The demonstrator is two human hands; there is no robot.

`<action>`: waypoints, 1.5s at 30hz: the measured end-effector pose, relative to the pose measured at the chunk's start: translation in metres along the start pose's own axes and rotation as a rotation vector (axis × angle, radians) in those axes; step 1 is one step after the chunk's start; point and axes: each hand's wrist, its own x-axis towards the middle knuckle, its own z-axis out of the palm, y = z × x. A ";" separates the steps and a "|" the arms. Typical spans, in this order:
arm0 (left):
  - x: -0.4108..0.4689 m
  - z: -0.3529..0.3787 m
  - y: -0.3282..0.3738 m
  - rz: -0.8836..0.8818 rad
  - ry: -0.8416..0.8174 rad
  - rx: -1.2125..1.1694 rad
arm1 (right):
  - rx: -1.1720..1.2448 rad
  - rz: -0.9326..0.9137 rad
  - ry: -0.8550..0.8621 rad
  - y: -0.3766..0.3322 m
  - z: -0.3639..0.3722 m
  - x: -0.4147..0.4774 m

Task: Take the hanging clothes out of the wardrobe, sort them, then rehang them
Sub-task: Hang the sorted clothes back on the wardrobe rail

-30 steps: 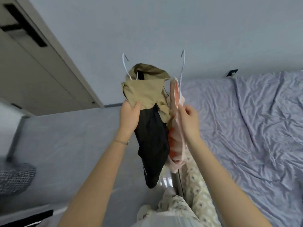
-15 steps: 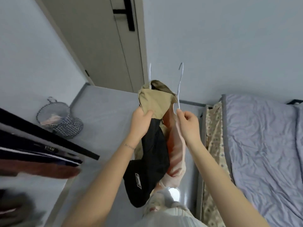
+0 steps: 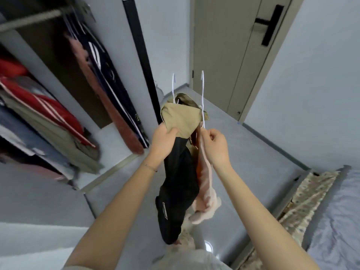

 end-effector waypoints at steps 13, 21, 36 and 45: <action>-0.086 -0.135 -0.026 -0.044 0.407 -0.118 | -0.078 -0.188 -0.415 -0.063 0.090 -0.073; -0.081 -0.194 -0.049 -0.052 0.519 -0.108 | -0.054 -0.254 -0.544 -0.090 0.146 -0.065; 0.069 -0.348 -0.104 -0.148 0.593 -0.146 | -0.096 -0.399 -0.598 -0.145 0.347 0.010; 0.175 -0.435 -0.121 -0.093 0.542 -0.156 | -0.042 -0.380 -0.539 -0.188 0.460 0.067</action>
